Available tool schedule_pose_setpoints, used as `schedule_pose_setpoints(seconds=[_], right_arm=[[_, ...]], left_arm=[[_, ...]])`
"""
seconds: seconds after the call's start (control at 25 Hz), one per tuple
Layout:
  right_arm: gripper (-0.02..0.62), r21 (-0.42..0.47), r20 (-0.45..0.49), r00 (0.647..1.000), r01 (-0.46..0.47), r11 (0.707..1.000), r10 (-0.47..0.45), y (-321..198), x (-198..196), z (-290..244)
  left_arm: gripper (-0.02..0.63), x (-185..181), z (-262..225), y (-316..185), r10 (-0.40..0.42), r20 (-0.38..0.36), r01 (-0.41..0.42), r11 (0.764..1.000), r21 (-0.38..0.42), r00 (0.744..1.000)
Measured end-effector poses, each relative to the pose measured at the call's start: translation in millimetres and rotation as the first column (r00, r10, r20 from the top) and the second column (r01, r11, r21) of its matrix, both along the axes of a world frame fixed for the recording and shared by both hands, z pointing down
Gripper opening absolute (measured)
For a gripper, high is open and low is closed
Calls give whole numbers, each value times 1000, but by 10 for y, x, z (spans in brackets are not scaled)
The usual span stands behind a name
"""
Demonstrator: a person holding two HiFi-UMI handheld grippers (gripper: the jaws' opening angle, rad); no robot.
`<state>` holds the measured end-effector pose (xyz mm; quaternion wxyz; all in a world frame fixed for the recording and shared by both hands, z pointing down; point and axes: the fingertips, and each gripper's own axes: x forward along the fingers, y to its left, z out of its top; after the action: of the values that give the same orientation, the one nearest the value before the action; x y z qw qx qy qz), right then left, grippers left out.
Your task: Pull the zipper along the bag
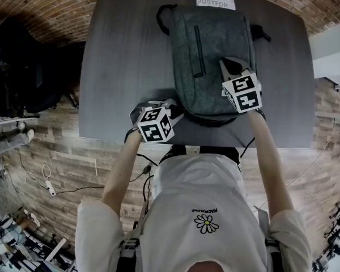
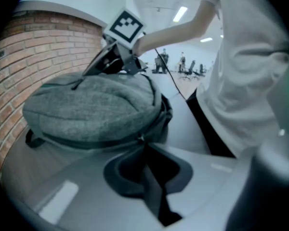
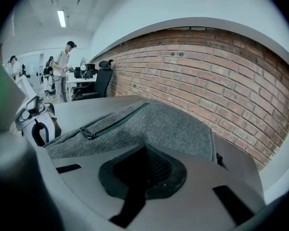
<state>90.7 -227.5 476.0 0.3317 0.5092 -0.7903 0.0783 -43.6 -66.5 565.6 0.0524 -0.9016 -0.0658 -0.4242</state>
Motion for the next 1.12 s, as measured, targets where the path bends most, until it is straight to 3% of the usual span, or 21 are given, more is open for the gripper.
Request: schedule_pose_setpoints(seconds=[0.12,0.32,0.4,0.48,0.6,0.72,0.84,1.12], right_arm=[[-12,10,-21,1000,10,1000,-10,-7,-42,21],[-2,-33,25,999,45,998,-44,3,-48,6],[2,-65,53,995,87,994,-83,31,-71,-84],[2,-30,57,987,150,988,-148,1,-159,-278],[2,-5,-41,973,225,974,-225,-229,-260,-416],[2,-108,-136,955,252,962,-265,-417,-210,-213],[0,-173,-85,966,227,959,-244,-432,-161,-120],[0,-190,-35,987,150,970,-159,-363,-18,-103]], left_arm=[[13,41,26,34,-92,27,94,994,-57,995],[5,-32,65,9,-280,-11,278,955,-108,960],[5,-48,86,27,-302,-4,301,949,-94,953],[5,-46,102,27,-308,8,308,948,-73,951],[5,-41,111,-19,-333,13,333,941,-60,943],[6,-39,122,-32,-377,12,377,924,-59,926],[6,-39,129,-49,-403,14,403,914,-34,915],[8,-104,156,-209,-447,26,447,895,-2,894]])
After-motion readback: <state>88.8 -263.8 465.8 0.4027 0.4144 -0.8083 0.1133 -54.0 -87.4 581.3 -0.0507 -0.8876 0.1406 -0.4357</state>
